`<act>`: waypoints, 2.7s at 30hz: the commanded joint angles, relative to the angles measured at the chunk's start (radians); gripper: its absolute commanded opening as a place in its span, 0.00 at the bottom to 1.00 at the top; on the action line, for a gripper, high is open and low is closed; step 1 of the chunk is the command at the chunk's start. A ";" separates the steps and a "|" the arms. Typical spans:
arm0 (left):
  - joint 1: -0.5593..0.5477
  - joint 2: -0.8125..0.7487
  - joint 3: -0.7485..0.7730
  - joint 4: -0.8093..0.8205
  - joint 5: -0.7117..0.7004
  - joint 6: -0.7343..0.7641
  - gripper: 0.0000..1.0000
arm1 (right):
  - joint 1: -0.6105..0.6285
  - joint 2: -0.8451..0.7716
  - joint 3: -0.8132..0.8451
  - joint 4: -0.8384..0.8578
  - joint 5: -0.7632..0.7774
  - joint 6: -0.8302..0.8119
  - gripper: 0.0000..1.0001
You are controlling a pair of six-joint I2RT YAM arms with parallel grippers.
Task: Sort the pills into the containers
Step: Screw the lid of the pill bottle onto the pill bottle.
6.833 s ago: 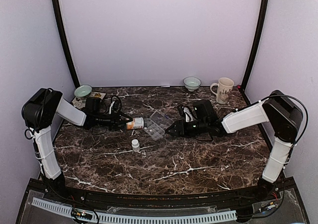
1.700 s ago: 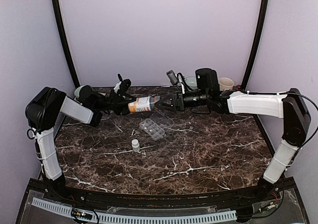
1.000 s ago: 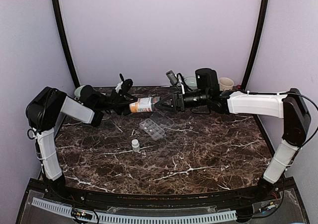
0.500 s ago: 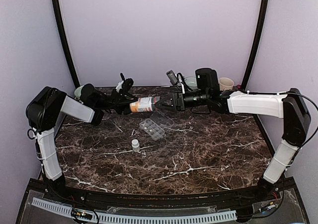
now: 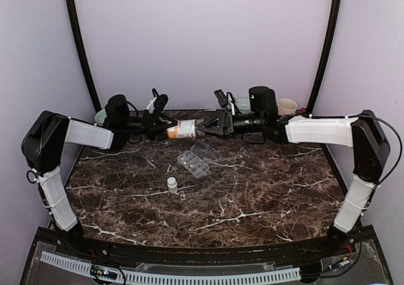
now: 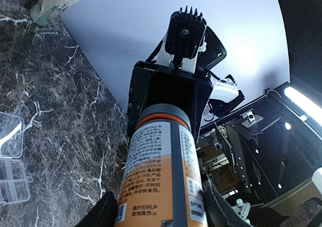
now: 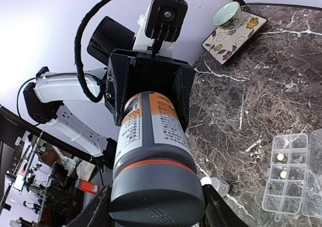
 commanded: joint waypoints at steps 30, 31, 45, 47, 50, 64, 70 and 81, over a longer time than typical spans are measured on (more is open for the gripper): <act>-0.106 -0.197 0.099 -0.544 -0.206 0.548 0.06 | 0.042 0.082 0.114 0.085 -0.080 0.340 0.25; -0.108 -0.211 0.101 -0.579 -0.230 0.582 0.06 | 0.043 0.082 0.124 0.071 -0.076 0.347 0.25; -0.146 -0.343 0.076 -0.701 -0.463 0.786 0.07 | 0.039 0.133 0.086 0.279 -0.111 0.677 0.24; -0.151 -0.358 0.068 -0.703 -0.492 0.801 0.07 | 0.039 0.135 0.082 0.287 -0.110 0.695 0.24; -0.159 -0.396 0.046 -0.693 -0.564 0.828 0.07 | 0.041 0.133 0.067 0.325 -0.098 0.740 0.22; -0.200 -0.467 -0.016 -0.677 -0.761 0.920 0.12 | 0.044 0.118 0.063 0.299 -0.060 0.782 0.19; -0.264 -0.475 0.015 -0.777 -0.875 1.046 0.13 | 0.043 0.119 0.083 0.232 -0.055 0.739 0.17; -0.360 -0.482 0.030 -0.841 -1.044 1.187 0.13 | 0.043 0.117 0.147 0.042 -0.022 0.598 0.15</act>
